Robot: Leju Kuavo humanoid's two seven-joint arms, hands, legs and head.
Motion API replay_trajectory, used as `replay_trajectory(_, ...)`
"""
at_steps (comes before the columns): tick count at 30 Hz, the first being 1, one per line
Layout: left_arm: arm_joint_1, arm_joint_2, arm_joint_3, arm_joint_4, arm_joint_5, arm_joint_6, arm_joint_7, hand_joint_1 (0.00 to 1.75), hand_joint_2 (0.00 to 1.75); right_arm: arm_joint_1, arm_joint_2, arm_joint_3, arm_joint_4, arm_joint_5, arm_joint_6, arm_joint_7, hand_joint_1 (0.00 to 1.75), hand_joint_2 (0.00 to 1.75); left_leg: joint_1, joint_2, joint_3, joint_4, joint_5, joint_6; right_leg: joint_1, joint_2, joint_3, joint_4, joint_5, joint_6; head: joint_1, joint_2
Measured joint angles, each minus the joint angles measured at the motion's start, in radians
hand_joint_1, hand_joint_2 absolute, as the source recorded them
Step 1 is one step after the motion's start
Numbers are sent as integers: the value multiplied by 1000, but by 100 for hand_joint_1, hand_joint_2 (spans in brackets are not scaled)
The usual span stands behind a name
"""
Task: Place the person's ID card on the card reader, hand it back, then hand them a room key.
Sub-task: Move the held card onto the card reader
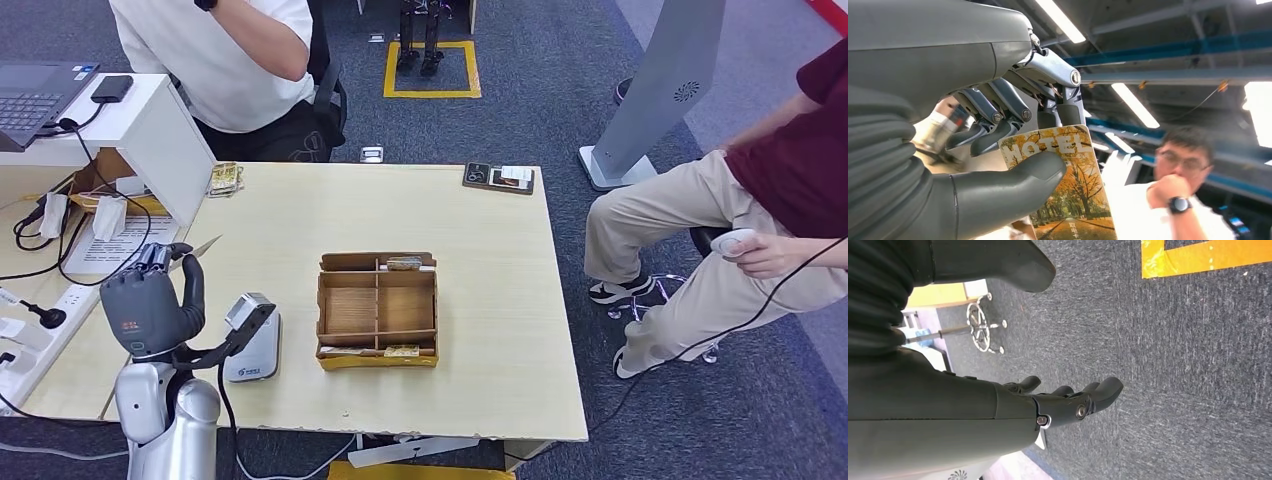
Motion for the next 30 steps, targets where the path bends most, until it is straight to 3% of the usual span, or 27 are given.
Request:
replay_trajectory(8, 67, 20, 10, 36, -67, 0, 186, 175, 175, 3, 0, 0, 0, -18, 1, -2, 0, 175, 0, 0, 0, 0, 0, 0, 0, 0, 0, 0, 0, 0, 0, 0)
replay_trajectory(17, 156, 46, -19, 56, -97, 0, 231, 175, 175, 7, 0, -4, 0, -32, 0, -12, 0, 175, 0, 0, 0, 0, 0, 0, 0, 0, 0, 0, 0, 0, 0, 0)
replay_trajectory(30, 186, 118, -146, 167, -160, 0, 443, 175, 175, 8, -2, -4, 0, -43, -1, -12, 0, 175, 0, 0, 0, 0, 0, 0, 0, 0, 0, 0, 0, 0, 0, 0)
